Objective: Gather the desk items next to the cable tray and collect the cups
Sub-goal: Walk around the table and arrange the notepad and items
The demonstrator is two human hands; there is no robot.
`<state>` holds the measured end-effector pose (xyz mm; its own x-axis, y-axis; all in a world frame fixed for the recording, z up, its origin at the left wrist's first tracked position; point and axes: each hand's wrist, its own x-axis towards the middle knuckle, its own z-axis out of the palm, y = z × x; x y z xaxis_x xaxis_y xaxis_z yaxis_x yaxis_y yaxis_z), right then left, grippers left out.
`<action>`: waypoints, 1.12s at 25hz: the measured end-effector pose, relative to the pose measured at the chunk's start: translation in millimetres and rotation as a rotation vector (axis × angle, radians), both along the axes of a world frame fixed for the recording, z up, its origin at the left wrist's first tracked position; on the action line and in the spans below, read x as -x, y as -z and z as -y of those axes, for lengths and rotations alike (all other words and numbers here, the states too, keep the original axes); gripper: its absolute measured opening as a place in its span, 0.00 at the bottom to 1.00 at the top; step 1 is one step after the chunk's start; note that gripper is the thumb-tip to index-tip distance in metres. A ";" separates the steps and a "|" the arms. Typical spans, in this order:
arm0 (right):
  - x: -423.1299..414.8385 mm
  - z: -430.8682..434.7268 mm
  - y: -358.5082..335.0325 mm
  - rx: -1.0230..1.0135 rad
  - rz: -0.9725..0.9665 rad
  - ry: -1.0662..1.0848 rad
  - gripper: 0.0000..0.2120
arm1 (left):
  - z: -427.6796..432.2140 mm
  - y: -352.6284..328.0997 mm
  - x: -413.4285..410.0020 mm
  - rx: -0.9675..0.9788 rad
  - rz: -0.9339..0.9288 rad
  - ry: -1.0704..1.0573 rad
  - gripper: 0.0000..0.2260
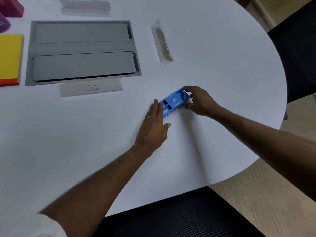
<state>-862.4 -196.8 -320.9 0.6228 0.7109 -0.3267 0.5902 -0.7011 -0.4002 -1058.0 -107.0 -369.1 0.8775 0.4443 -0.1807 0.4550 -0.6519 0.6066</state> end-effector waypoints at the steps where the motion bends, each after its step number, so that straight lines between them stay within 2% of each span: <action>1: 0.3 5.1 2.3 0.014 0.020 -0.033 0.34 | -2.3 -0.4 1.5 -0.002 0.010 -0.010 0.34; 5: 3.8 19.8 10.7 0.032 0.134 -0.216 0.34 | -15.4 -4.4 5.8 -0.008 0.074 -0.039 0.31; 7: 4.6 19.7 10.1 0.024 0.189 -0.284 0.33 | -20.8 -6.7 8.9 0.057 0.100 -0.041 0.30; 9: 6.1 16.2 6.9 -0.009 0.193 -0.319 0.32 | -26.8 -7.1 17.8 0.150 0.139 -0.054 0.30; 12: 18.7 6.9 2.7 -0.065 0.195 -0.378 0.30 | -42.0 -5.5 42.2 0.166 0.196 -0.065 0.30; 18: 62.2 -29.8 -6.6 -0.092 0.109 -0.514 0.30 | -82.5 -8.7 106.1 0.086 0.209 -0.040 0.28; 22: 91.6 -62.8 -13.7 -0.167 0.057 -0.559 0.27 | -109.1 -13.2 149.2 0.064 0.198 -0.116 0.31; 25: 110.5 -90.0 -17.1 -0.204 0.084 -0.590 0.27 | -132.0 -8.0 191.3 -0.014 0.080 -0.265 0.34; 28: 131.2 -115.8 -16.1 -0.246 0.100 -0.605 0.27 | -156.2 0.8 237.0 -0.220 -0.028 -0.302 0.33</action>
<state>-993.6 -81.0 -304.9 0.1094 0.9915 -0.0710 0.8940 -0.1294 -0.4290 -1295.0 49.2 -369.9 0.6971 0.7130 -0.0749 0.6613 -0.5991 0.4515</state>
